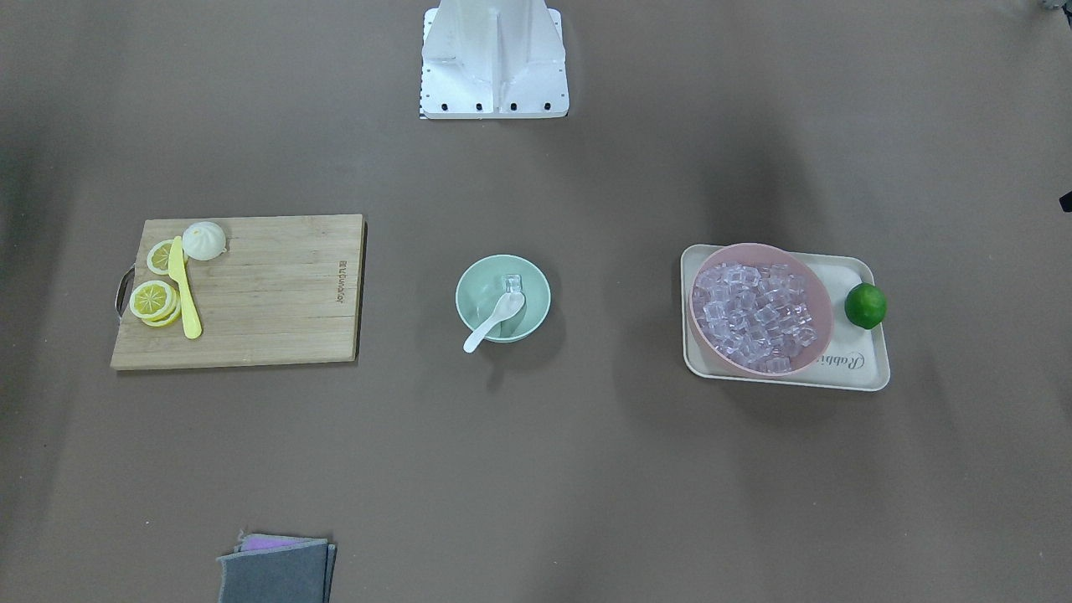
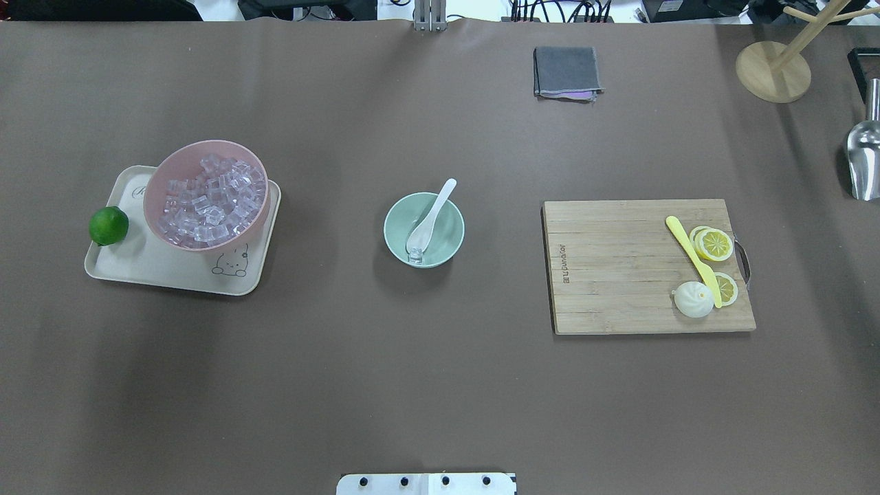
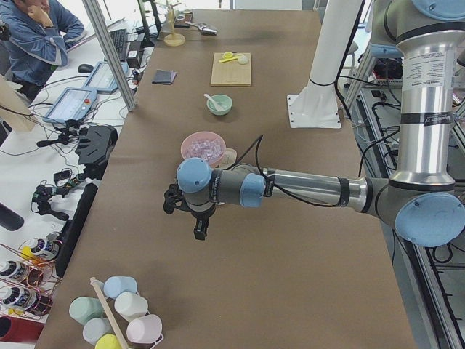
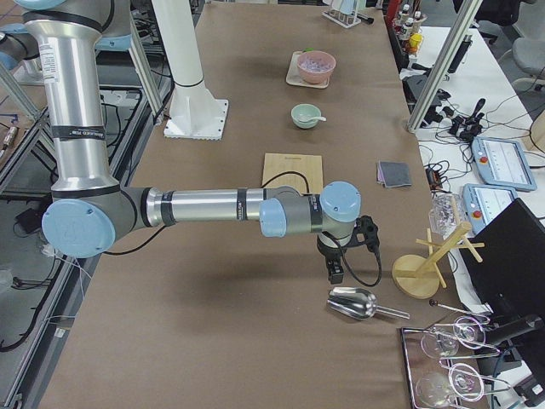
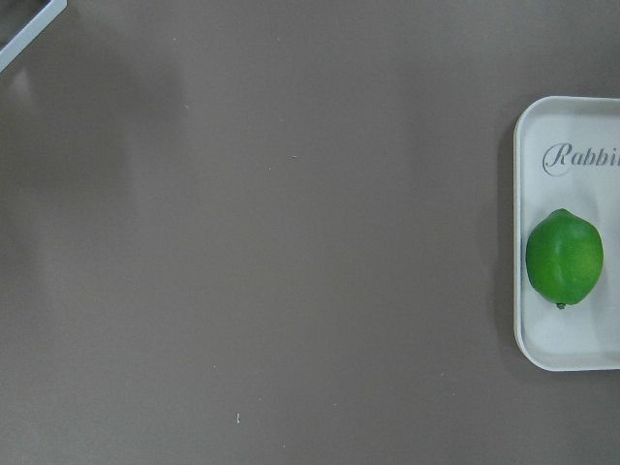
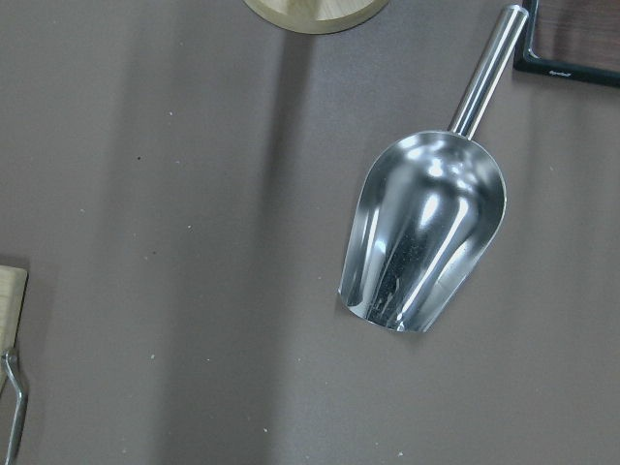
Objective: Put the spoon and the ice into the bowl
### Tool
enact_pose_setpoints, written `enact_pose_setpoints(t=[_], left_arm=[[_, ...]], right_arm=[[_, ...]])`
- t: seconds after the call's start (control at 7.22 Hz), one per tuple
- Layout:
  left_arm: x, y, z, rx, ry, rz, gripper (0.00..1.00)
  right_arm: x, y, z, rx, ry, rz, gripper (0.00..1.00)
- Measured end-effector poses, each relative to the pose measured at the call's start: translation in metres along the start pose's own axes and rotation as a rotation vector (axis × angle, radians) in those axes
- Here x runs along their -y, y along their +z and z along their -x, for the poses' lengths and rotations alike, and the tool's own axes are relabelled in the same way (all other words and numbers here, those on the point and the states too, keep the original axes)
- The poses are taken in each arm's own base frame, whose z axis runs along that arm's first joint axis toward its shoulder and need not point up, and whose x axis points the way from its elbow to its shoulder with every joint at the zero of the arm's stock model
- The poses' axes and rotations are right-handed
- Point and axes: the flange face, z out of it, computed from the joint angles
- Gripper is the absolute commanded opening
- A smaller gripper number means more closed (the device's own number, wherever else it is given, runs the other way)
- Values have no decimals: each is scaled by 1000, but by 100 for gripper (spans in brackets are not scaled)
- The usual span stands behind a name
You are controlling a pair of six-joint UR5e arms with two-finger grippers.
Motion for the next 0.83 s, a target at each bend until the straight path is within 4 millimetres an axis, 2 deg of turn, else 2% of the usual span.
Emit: enact_pose_setpoints(t=[0.83], left_arm=[[-3,-14,11,8,-24,-28,98]], right_arm=[[-10,1,-12,-2,23,6,100]])
